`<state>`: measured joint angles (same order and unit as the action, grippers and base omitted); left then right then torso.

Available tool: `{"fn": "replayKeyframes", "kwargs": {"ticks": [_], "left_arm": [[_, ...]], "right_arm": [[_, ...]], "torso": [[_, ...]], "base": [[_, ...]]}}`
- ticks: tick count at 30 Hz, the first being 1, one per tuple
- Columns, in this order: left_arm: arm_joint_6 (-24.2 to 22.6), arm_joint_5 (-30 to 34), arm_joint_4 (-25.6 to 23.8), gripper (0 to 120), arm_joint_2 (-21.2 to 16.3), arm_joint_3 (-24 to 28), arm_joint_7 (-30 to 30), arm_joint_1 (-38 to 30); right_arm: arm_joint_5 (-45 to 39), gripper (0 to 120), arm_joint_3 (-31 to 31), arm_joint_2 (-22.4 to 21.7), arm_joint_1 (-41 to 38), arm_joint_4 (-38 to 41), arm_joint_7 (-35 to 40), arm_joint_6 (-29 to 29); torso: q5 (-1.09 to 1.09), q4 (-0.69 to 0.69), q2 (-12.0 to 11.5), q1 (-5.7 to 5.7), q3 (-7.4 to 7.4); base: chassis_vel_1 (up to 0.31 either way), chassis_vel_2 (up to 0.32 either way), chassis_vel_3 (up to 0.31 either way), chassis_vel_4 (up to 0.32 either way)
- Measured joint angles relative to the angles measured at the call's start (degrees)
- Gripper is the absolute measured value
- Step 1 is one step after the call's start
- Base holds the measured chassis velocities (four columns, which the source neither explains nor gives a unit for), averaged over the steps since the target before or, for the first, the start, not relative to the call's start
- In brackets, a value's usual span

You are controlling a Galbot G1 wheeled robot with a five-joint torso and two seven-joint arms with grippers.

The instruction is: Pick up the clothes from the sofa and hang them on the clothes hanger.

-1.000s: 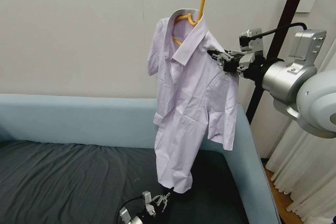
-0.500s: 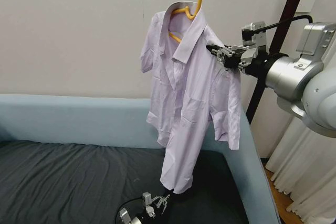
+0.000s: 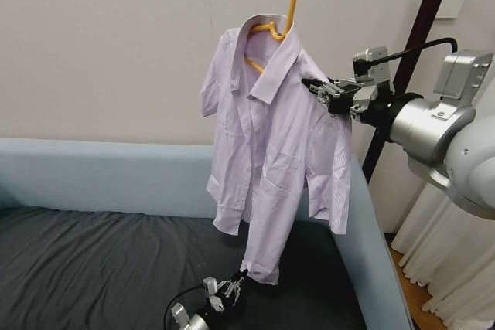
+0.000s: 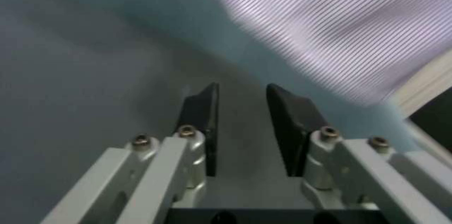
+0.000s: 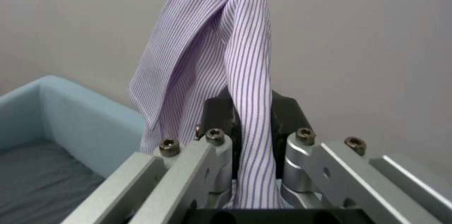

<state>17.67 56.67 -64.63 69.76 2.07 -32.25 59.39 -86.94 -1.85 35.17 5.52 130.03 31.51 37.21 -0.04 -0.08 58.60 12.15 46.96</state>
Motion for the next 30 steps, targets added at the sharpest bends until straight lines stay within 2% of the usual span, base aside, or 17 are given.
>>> {"fn": "replayKeyframes", "kwargs": {"ticks": [2, 4, 7, 8, 9, 11, 13, 14, 15, 17, 20, 22, 26, 28, 30], "left_arm": [[-0.82, -4.33, -0.19, 45, -0.82, -0.33, 4.29, 1.32], [-1.29, -5.59, -0.56, 47, -1.22, -0.49, 5.71, 1.91], [-2.43, -9.15, -4.48, 60, -3.61, -1.74, 10.66, 5.10], [-2.43, -9.26, -6.02, 65, -4.17, -2.24, 11.88, 5.79], [-2.43, -9.26, -6.02, 65, -4.17, -2.24, 11.88, 5.79], [-2.47, -9.18, -9.56, 73, -5.48, -3.49, 14.39, 7.13], [-2.92, -8.69, -13.19, 83, -6.96, -4.40, 16.03, 7.99], [-3.11, -8.37, -14.76, 88, -7.55, -4.82, 16.49, 8.46], [-3.11, -8.37, -14.76, 88, -7.55, -4.82, 16.49, 8.46], [-3.53, -7.92, -18.32, 96, -9.35, -5.74, 17.52, 9.92], [-3.02, -8.47, -20.98, 100, -11.30, -6.66, 17.41, 11.18], [-2.14, -9.60, -22.51, 100, -12.05, -7.37, 16.92, 11.70], [1.17, -15.43, -26.46, 100, -13.64, -8.14, 15.42, 10.98], [4.04, -20.53, -28.62, 100, -15.34, -8.15, 12.44, 7.64], [4.91, -21.75, -29.09, 100, -16.24, -7.88, 11.46, 5.72]], "right_arm": [[0.05, 8, -0.32, -0.39, -0.81, -0.36, -0.14, 0.01], [0.16, 8, -0.41, -0.54, -1.12, -0.57, -0.16, 0.03], [1.28, 8, -0.19, -1.86, -0.99, -0.39, -0.05, 0.66], [2.33, 8, 0.51, -2.50, -0.13, 0.34, -0.08, 0.90], [2.33, 8, 0.51, -2.50, -0.13, 0.34, -0.08, 0.90], [4.75, 8, 2.47, -4.72, 3.23, 1.84, -0.74, 0.74], [5.44, 8, 2.89, -7.15, 6.39, 3.22, -0.97, 0.70], [5.21, 8, 2.80, -7.61, 6.59, 3.70, -0.91, 0.70], [5.21, 8, 2.80, -7.61, 6.59, 3.70, -0.91, 0.70], [1.94, 8, 2.57, -9.31, 5.43, 5.58, 0.94, 1.32], [0.50, 8, 3.01, -13.31, 6.41, 7.38, 1.55, 1.75], [-0.01, 8, 2.51, -13.98, 6.47, 7.82, 1.62, 1.84], [-1.23, 8, 2.11, -13.22, 5.42, 7.79, 3.00, 2.01], [-0.91, 8, 2.08, -13.15, 5.95, 7.98, 3.16, 2.01], [-0.42, 8, 1.75, -13.05, 6.63, 8.26, 3.17, 1.89]], "torso": [[-0.02, 0.01, 0.00, 0.00, 0.00], [-0.02, 0.02, 0.00, 0.00, 0.00], [-0.02, 0.02, 0.00, 0.00, 0.00], [-0.02, 0.02, 0.00, 0.00, 0.00], [-0.02, 0.02, 0.00, 0.00, 0.00], [-0.02, 0.03, 0.00, 0.00, 0.00], [0.02, -0.02, -0.01, 0.00, 0.01], [0.03, -0.03, 0.00, 0.00, 0.00], [0.03, -0.03, 0.00, 0.00, 0.00], [-0.02, 0.02, 0.00, 0.00, -0.01], [-0.02, 0.02, 0.01, -0.01, 0.00], [0.01, -0.01, 0.01, -0.01, 0.00], [-0.03, 0.05, 0.01, -0.01, 0.00], [-0.01, 0.03, 0.01, -0.01, 0.00], [-0.02, 0.00, 0.01, -0.01, 0.00]], "base": [[0.000, 0.000, 0.000, 0.000], [0.000, 0.000, 0.000, 0.000], [0.000, 0.000, 0.000, 0.000], [0.000, 0.000, 0.000, 0.000], [0.000, 0.000, 0.000, 0.000], [0.000, 0.000, 0.000, 0.000], [0.000, 0.000, 0.000, 0.000], [0.000, 0.000, 0.000, 0.000], [0.000, 0.000, 0.000, 0.000], [0.000, 0.000, 0.000, 0.000], [0.000, 0.000, 0.000, 0.000], [0.000, 0.000, 0.000, 0.000], [0.000, 0.000, 0.000, 0.000], [0.000, 0.000, 0.000, 0.000], [0.000, 0.000, 0.000, 0.000]]}}
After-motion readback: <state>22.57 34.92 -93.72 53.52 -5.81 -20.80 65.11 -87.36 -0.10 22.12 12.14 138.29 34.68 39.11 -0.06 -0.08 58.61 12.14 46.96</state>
